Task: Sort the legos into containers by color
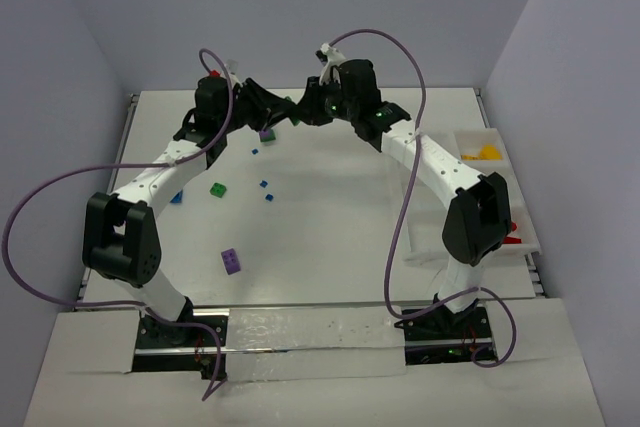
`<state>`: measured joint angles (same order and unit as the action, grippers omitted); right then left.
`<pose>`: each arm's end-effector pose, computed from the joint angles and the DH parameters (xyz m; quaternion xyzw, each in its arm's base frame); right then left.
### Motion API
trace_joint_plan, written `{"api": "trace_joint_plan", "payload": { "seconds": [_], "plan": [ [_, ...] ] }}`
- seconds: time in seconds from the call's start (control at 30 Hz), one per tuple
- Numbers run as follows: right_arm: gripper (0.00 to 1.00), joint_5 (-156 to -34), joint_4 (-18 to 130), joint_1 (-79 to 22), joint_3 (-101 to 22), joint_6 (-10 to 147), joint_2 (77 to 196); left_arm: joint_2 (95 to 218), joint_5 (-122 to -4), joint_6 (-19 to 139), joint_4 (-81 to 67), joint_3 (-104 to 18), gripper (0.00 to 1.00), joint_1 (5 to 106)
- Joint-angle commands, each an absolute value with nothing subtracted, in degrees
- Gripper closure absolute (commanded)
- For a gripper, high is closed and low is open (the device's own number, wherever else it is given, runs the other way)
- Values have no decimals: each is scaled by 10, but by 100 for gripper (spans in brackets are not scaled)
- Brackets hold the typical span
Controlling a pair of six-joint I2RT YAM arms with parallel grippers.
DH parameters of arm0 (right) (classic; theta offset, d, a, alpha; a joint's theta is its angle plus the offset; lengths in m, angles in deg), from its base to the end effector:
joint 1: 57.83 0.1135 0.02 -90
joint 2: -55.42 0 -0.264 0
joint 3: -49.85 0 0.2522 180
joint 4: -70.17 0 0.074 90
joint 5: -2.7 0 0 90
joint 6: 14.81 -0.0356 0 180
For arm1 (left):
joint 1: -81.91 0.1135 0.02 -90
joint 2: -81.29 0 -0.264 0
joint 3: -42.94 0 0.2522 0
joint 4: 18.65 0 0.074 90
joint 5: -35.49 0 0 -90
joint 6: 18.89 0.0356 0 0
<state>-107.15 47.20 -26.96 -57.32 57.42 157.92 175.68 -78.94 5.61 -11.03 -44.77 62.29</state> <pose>0.3634 0.2313 0.3580 -0.1914 0.7817 0.3649 0.4682 0.3660 -0.1461 0.3211 -0.1812 0.7613 -0.5287 0.3287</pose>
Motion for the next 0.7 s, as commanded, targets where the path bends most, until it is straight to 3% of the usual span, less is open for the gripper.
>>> {"api": "trace_joint_plan", "payload": {
  "seconds": [0.0,0.07,0.2,0.23,0.37,0.43,0.67],
  "plan": [
    [94,-1076,492,-270,-596,597,1592,1756,-823,53,-150,-461,91,618],
    [100,-1081,490,-270,-593,603,1587,1759,-823,55,-153,-465,89,618],
    [100,-1077,478,-283,-578,619,1564,1761,-803,88,-117,-486,6,626],
    [100,-1071,474,-293,-572,625,1553,1760,-787,102,-107,-492,1,630],
    [100,-1044,447,-359,-499,659,1492,1771,-739,296,-11,-560,1,660],
    [100,-1027,424,-418,-455,684,1458,1785,-648,422,89,-627,1,650],
    [100,-982,337,-568,-399,791,1425,1814,-558,448,165,-646,1,656]
  ]
}}
